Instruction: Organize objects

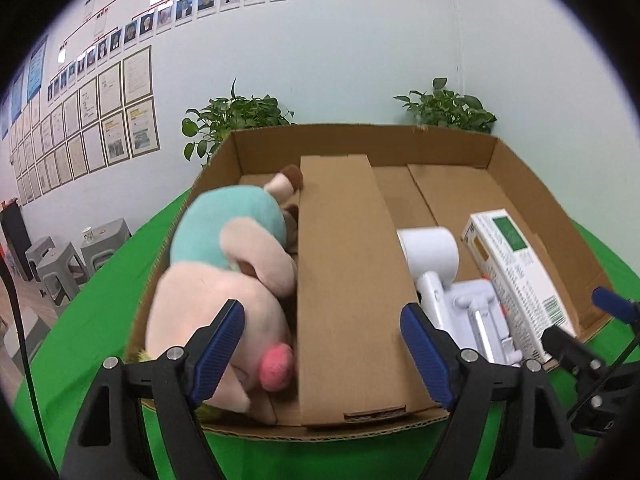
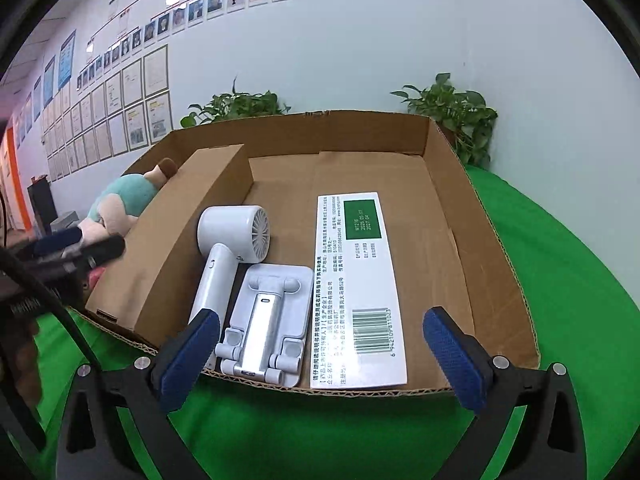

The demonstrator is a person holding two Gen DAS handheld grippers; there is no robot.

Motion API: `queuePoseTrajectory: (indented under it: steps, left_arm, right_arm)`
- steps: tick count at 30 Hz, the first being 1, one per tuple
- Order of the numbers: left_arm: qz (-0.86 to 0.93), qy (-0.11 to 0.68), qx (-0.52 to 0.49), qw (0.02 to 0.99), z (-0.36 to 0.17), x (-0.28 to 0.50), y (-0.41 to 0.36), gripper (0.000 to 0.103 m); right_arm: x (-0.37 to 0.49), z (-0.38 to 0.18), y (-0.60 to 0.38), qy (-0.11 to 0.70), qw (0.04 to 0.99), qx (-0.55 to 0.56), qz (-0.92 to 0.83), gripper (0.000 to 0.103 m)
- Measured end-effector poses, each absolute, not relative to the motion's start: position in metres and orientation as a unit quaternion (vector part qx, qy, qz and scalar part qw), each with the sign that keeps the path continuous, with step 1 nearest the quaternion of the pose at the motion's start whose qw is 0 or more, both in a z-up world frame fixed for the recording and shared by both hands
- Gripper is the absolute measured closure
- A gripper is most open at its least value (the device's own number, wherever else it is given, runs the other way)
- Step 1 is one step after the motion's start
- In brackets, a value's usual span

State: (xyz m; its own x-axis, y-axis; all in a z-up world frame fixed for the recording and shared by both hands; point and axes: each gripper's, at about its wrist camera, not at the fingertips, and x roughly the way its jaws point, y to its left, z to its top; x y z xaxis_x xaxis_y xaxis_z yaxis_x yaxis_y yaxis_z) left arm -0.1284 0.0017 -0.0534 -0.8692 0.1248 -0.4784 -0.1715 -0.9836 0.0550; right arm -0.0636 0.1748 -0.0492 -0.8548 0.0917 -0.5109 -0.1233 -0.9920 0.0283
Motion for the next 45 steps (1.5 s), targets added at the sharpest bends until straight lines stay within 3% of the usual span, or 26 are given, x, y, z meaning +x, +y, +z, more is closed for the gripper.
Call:
queuePoseTrajectory:
  steps: [8, 13, 45]
  left_arm:
    - [0.976, 0.06, -0.201, 0.056, -0.06, -0.112, 0.007, 0.015]
    - [0.972, 0.063, -0.212, 0.074, -0.063, -0.113, 0.009, 0.001]
    - [0.971, 0.066, -0.219, 0.073, -0.064, -0.109, 0.011, 0.0]
  right_arm:
    - [-0.074, -0.072, 0.182, 0.024, 0.072, -0.293, 0.953, 0.0]
    - [-0.079, -0.075, 0.18, 0.017, 0.076, -0.304, 0.95, 0.0]
    - [-0.077, -0.075, 0.179, 0.017, 0.076, -0.303, 0.95, 0.0]
